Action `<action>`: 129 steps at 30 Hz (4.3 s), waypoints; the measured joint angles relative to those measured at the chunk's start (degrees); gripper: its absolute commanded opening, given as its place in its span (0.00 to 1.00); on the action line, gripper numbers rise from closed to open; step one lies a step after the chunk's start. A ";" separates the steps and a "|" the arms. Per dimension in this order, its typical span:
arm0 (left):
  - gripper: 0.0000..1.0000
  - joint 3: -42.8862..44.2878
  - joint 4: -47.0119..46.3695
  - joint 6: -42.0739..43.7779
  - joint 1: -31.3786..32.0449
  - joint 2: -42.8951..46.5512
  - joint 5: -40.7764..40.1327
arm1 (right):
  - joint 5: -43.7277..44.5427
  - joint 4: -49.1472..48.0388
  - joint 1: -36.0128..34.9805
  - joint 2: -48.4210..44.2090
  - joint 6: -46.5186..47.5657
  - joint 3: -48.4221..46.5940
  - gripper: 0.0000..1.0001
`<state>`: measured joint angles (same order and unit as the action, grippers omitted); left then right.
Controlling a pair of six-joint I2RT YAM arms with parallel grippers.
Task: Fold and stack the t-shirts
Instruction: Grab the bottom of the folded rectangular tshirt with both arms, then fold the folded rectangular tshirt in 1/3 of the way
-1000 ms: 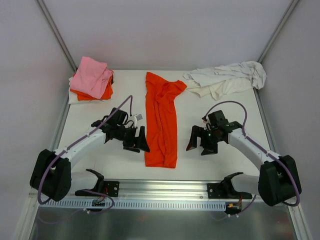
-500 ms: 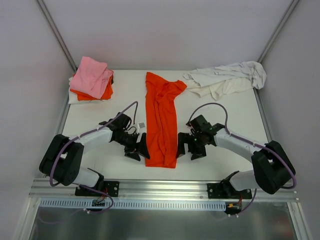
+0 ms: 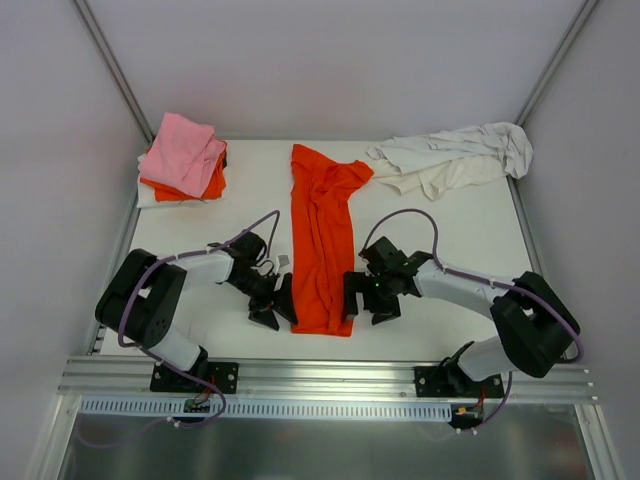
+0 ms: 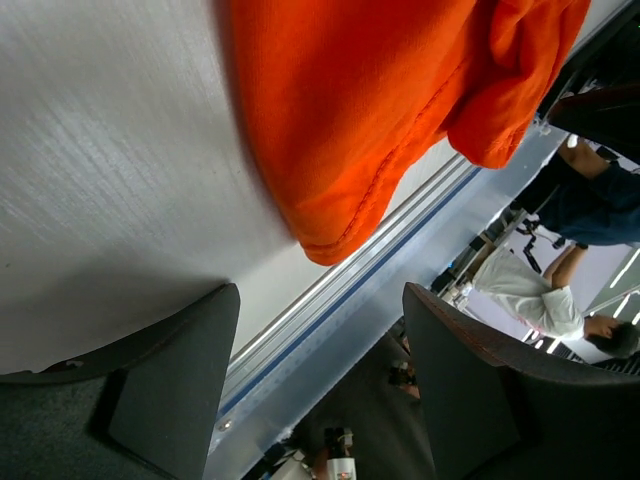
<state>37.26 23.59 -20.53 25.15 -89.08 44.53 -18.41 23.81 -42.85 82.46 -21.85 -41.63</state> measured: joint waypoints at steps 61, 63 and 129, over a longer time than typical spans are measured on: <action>0.00 6.62 1.03 -7.02 8.68 3.28 -1.86 | -2.25 8.81 -4.24 -6.93 -2.10 -2.49 0.00; 0.00 6.69 2.56 -7.28 8.68 4.92 -1.84 | -2.64 10.56 -4.24 -8.70 -1.99 -1.99 0.00; 0.99 45.03 11.89 -9.51 -7.72 -15.76 -14.58 | -7.96 27.85 20.35 36.17 19.04 -64.70 0.71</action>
<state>82.28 35.48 -30.04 17.43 -104.84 29.95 -26.37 51.66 -22.50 118.63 -2.81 -106.32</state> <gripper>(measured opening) 0.985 0.710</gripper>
